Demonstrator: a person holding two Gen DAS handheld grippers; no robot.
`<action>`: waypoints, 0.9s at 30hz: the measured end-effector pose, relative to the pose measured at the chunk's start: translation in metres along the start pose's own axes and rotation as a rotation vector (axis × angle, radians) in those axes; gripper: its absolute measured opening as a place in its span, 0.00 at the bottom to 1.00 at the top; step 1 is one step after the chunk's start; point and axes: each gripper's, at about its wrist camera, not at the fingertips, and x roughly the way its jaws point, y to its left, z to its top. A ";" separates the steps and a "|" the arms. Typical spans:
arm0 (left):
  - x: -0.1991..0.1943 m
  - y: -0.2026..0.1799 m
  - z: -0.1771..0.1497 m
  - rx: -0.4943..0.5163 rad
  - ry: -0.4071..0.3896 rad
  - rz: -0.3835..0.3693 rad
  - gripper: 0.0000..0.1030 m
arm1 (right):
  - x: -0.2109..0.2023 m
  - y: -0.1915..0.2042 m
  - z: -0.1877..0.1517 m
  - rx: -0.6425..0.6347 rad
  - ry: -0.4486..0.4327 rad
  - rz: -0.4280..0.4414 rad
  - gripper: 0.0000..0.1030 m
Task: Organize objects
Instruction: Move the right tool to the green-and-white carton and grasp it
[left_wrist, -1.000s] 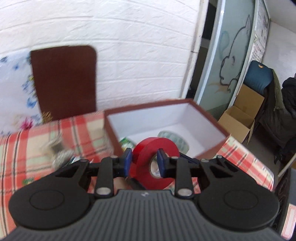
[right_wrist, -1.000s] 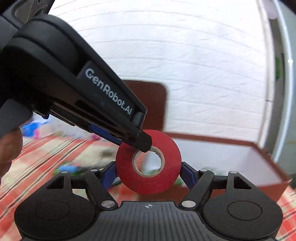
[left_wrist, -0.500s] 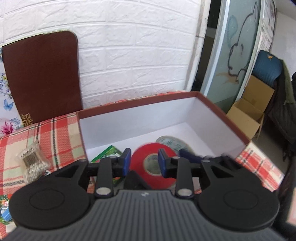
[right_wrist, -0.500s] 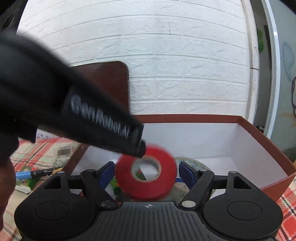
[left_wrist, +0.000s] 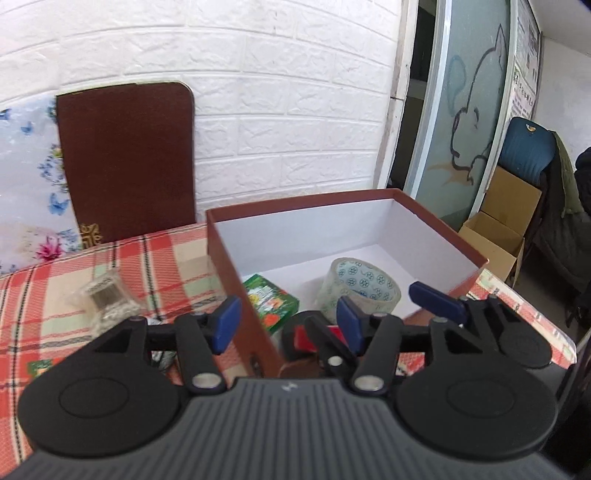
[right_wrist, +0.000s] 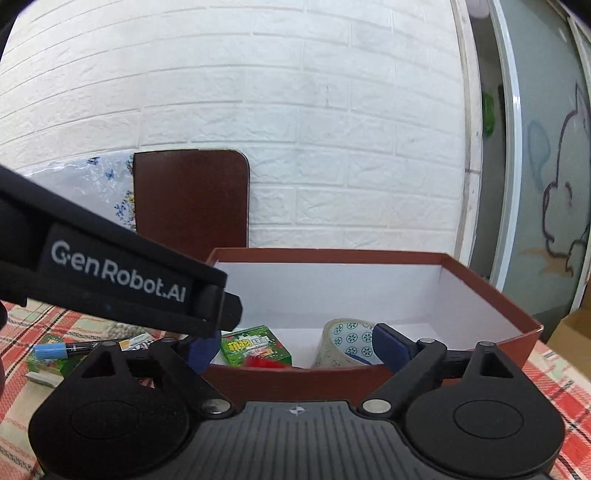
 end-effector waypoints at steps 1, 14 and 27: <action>-0.006 0.006 -0.005 -0.009 -0.006 -0.005 0.61 | -0.008 0.000 -0.002 -0.002 -0.011 -0.002 0.87; -0.072 0.133 -0.094 -0.173 0.022 0.277 0.66 | -0.008 0.108 -0.024 -0.228 0.124 0.293 0.85; -0.093 0.224 -0.155 -0.306 -0.004 0.554 0.73 | 0.058 0.212 -0.027 -0.341 0.251 0.443 0.82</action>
